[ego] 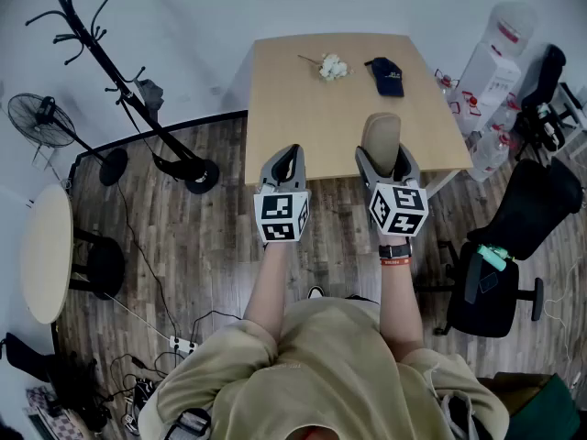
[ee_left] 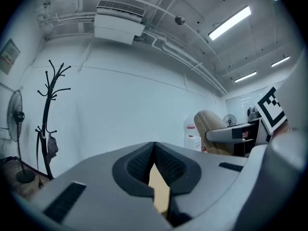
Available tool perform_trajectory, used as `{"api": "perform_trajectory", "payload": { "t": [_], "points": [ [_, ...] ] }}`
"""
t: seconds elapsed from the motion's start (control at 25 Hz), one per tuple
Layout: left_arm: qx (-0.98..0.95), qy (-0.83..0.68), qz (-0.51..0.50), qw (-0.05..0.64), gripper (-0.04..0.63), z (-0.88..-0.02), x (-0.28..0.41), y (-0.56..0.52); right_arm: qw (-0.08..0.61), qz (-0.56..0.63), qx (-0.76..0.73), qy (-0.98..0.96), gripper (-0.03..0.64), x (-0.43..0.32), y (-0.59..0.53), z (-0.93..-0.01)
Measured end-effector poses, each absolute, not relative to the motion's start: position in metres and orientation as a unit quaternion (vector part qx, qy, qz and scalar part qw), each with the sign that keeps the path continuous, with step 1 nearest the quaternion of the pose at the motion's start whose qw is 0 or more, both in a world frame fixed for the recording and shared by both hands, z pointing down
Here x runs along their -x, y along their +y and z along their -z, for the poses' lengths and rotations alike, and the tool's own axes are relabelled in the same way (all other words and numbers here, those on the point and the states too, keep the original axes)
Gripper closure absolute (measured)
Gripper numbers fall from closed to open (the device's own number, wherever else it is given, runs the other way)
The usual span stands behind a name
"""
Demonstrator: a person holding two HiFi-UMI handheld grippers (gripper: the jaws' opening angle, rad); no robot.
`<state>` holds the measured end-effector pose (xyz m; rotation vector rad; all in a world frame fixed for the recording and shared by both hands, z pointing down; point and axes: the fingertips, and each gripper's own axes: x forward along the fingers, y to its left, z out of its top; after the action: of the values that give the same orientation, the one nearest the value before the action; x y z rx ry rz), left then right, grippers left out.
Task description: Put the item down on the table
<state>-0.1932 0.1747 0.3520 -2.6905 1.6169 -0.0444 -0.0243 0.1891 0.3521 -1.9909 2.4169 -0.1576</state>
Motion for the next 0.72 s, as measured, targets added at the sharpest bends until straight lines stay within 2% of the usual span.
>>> {"api": "perform_trajectory", "payload": {
  "t": [0.28, 0.72],
  "points": [
    [0.859, 0.512, 0.011, -0.007, 0.571, -0.356, 0.212, 0.164, -0.005, 0.043, 0.631, 0.775, 0.241, 0.052, 0.181, -0.356],
    [0.851, 0.524, 0.008, -0.018, 0.571, -0.370, 0.215, 0.122, 0.008, 0.055, 0.624, 0.779, 0.239, 0.054, 0.122, -0.370]
  ]
}}
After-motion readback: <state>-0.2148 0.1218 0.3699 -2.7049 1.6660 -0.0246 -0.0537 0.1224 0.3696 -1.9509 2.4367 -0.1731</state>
